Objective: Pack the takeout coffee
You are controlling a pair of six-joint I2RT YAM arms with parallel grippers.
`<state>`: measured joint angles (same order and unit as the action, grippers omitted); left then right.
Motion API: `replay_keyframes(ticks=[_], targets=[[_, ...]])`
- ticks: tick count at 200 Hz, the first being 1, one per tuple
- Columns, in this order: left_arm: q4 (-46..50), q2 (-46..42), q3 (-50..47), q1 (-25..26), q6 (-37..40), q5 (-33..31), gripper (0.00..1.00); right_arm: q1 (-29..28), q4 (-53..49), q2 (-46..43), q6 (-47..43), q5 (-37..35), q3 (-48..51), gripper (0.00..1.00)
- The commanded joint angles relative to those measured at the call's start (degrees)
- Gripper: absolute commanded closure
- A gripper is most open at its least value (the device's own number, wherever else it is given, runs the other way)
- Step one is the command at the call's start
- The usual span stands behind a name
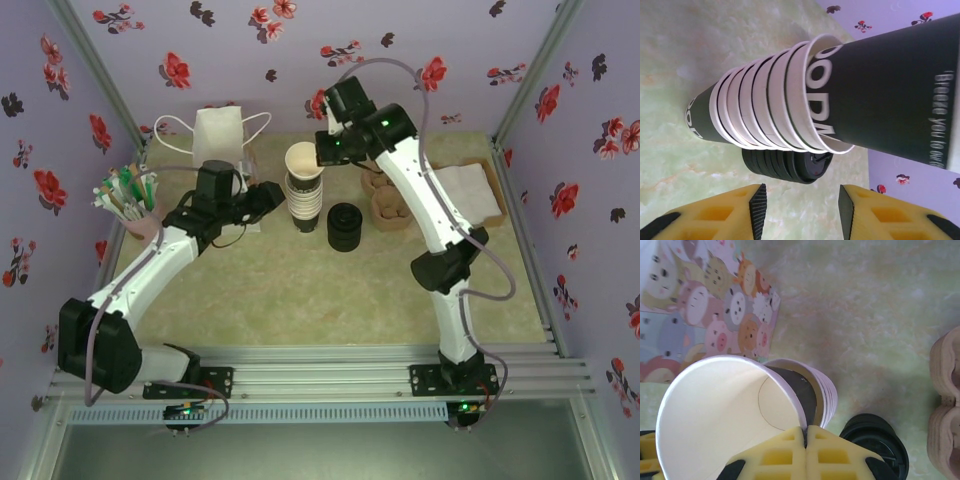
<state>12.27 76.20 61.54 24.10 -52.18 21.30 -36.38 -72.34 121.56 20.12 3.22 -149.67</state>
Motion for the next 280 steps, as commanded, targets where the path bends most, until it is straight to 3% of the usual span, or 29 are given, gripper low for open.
replay_keyframes(ticks=[1, 33, 57, 104, 191, 280], targets=[[1.15, -2.82, 0.90, -0.06, 0.14, 1.02, 0.53, 0.27, -0.07, -5.07, 0.93, 0.81, -2.46, 0.97], [2.62, -5.09, 2.22, 0.68, 0.40, 0.61, 0.45, 0.26, -0.59, -8.68, 0.97, 1.26, -2.30, 0.97], [4.82, -7.60, 3.43, 1.87, 1.52, -0.60, 0.30, 0.18, -1.23, -12.09, 0.70, 1.78, 0.07, 0.98], [8.68, -16.59, 1.76, 4.89, 5.29, -4.44, 0.01, -0.09, 3.56, -24.92, 0.62, 1.79, 20.28, 0.99], [8.78, -28.34, -10.38, 10.92, 11.34, -8.80, 0.01, -0.78, 16.36, -42.34, 4.00, 5.91, 61.42, 1.00], [2.92, -27.72, -21.65, 13.52, 7.65, -14.26, 0.01, -7.03, 31.71, -43.65, 10.50, 3.72, 82.79, 1.00]])
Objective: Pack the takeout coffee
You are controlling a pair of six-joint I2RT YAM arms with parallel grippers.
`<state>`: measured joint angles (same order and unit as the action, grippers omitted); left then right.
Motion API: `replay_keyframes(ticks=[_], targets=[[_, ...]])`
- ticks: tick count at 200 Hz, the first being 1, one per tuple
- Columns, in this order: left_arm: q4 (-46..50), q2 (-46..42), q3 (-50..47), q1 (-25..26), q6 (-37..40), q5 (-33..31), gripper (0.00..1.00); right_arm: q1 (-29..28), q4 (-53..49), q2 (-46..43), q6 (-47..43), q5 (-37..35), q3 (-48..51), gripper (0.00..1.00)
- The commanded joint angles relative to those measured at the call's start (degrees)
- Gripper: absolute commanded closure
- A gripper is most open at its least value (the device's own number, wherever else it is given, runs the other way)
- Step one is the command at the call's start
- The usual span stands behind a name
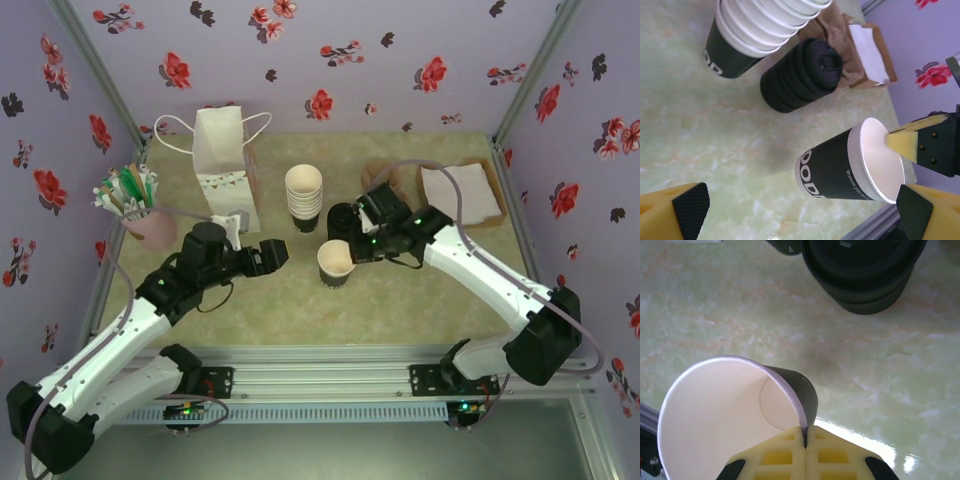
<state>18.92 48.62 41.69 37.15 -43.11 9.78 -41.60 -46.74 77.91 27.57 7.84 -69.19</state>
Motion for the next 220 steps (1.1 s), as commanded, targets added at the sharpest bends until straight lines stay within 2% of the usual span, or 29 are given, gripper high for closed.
replay_keyframes(ticks=[1, 50, 107, 194, 220], targets=[[-3.76, -0.12, -1.89, 0.47, -1.48, -2.83, 0.01, -1.90, 6.17, 0.15, 3.07, -0.94, 2.35, 1.00], [-8.39, 2.83, -4.05, 0.52, -3.11, -3.58, 0.01, -6.51, 8.81, 4.29, 4.32, -5.26, 3.12, 1.00], [-8.72, 5.59, -3.48, 0.56, -2.27, -3.54, 0.01, -9.69, 9.55, 9.58, 4.51, -8.51, 1.91, 0.98], [-8.85, 8.28, -2.46, 1.18, -1.81, -3.36, 0.01, -10.43, 6.66, 10.02, 3.65, -10.50, 0.46, 0.69], [-8.08, 8.38, -1.41, 1.26, -1.50, -3.36, 0.01, -10.37, 4.82, 8.39, 3.43, -11.72, -0.87, 0.54]])
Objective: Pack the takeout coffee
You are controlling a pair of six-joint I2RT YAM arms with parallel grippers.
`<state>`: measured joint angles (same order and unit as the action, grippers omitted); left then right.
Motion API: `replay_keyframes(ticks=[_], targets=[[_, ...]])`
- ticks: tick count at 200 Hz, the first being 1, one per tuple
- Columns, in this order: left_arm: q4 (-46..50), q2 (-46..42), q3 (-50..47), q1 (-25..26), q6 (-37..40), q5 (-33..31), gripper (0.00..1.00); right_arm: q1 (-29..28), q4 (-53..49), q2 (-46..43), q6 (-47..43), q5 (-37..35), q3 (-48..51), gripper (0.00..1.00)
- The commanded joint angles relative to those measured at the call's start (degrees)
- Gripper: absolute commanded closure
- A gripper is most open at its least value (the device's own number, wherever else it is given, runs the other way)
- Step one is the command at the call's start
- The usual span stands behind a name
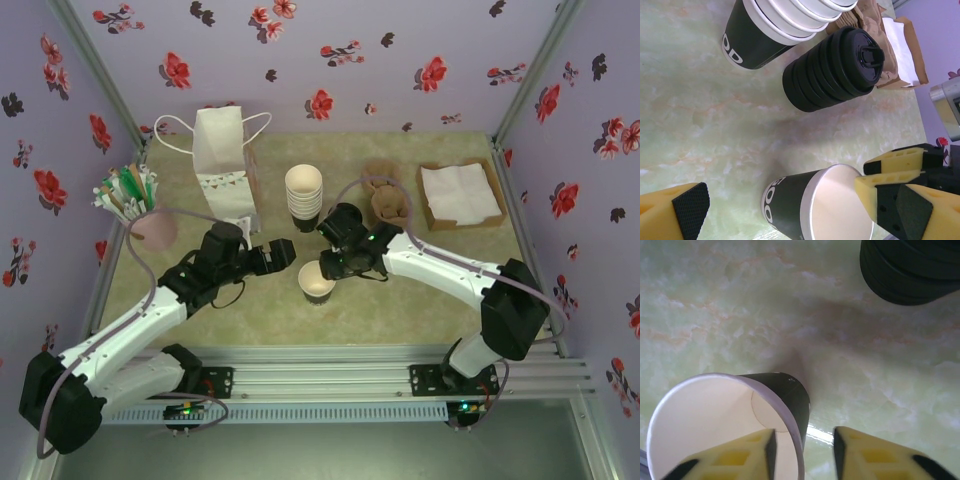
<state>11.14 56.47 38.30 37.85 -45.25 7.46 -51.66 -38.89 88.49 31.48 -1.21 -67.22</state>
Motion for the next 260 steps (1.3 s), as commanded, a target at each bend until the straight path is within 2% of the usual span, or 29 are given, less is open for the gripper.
replay_keyframes(ticks=[1, 33, 64, 86, 109, 138, 171, 189, 217, 233, 260], targets=[[-0.27, 0.51, 2.05, 0.56, 0.67, -1.05, 0.01, -0.30, -3.07, -2.27, -0.52, -2.71, -2.88, 0.54], [1.06, -0.96, 3.51, 0.62, 2.00, -1.40, 0.01, -0.34, -6.29, -5.84, -1.03, -5.01, -4.73, 0.34], [2.38, -4.64, 4.40, 0.82, 3.83, -2.09, 0.01, -0.30, -9.90, -11.67, -2.21, -7.55, -5.62, 0.01], [3.98, -8.31, 4.76, 1.59, 4.67, -3.02, 0.01, -0.37, -12.69, -16.40, -2.39, -10.45, -5.99, 0.01], [5.94, -11.43, 5.33, 2.51, 5.08, -3.91, 0.01, -0.22, -16.47, -20.92, 1.80, -20.91, -6.16, 0.01], [7.82, -11.64, 6.19, 4.17, 5.12, -1.89, 0.01, 0.54, -16.04, -25.26, 1.72, -22.99, -4.64, 0.01], [11.61, -5.63, 9.89, 5.61, 8.25, -1.13, 0.01, 5.20, -14.24, -24.44, 3.45, -18.35, -4.59, 0.01], [11.34, -1.58, 11.17, 5.58, 8.95, -1.31, 0.01, 6.32, -12.36, -22.80, 3.57, -18.29, -5.22, 0.01], [7.11, 2.68, 10.81, 5.55, 7.23, -2.54, 0.01, 7.76, -7.50, -18.55, 1.44, -18.30, -5.94, 0.01], [3.01, 4.30, 9.96, 5.14, 5.95, -2.77, 0.01, 8.68, -5.19, -14.78, -2.17, -13.39, -7.34, 0.01], [-1.00, 8.07, 9.78, 3.86, 3.33, -2.72, 0.01, 9.47, -5.40, -8.31, -5.35, -11.96, -11.56, 0.03]])
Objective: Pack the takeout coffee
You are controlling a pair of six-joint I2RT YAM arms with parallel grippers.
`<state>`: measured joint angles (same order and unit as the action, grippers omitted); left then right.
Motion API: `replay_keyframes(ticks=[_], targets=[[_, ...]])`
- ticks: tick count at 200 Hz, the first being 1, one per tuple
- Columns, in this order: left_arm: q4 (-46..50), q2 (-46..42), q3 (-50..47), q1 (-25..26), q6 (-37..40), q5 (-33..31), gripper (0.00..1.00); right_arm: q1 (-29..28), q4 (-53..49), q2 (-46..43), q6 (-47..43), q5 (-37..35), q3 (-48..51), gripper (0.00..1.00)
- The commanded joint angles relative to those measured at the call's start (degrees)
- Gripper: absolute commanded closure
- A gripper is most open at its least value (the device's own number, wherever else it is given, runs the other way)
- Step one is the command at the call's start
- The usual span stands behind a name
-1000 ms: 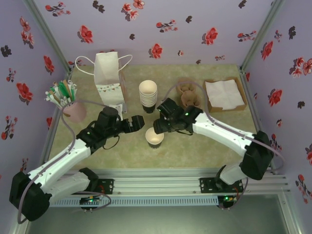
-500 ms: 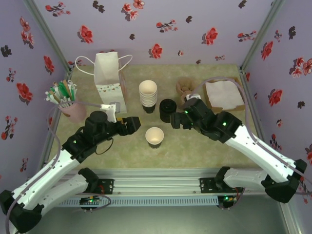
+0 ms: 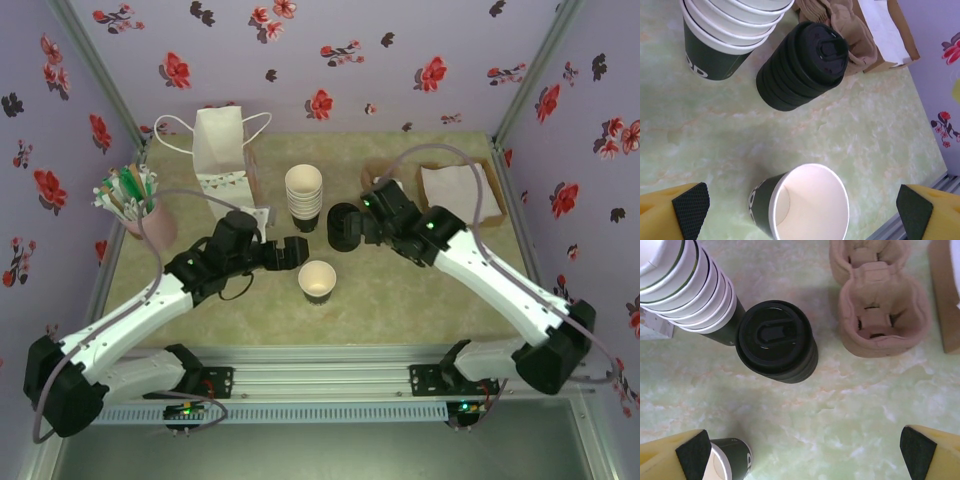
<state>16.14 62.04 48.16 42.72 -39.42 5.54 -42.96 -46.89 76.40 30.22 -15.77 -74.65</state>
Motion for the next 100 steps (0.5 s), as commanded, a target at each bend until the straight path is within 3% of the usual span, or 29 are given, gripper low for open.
replay_keyframes(ticks=[1, 61, 100], targets=[[-6.15, 2.62, -0.13, -1.04, -2.59, -0.75, 0.01, 0.81, 2.64, 4.03, -4.19, 2.68, -4.38, 0.03], [-15.22, 6.26, -5.04, -6.13, -6.97, 7.07, 0.03, 2.64, 0.61, 16.31, -8.13, 7.69, -13.32, 0.01], [-17.74, 6.73, -6.98, -7.45, -8.48, 9.37, 0.14, 3.91, -0.66, 21.68, -9.00, 10.98, -17.43, 0.03]])
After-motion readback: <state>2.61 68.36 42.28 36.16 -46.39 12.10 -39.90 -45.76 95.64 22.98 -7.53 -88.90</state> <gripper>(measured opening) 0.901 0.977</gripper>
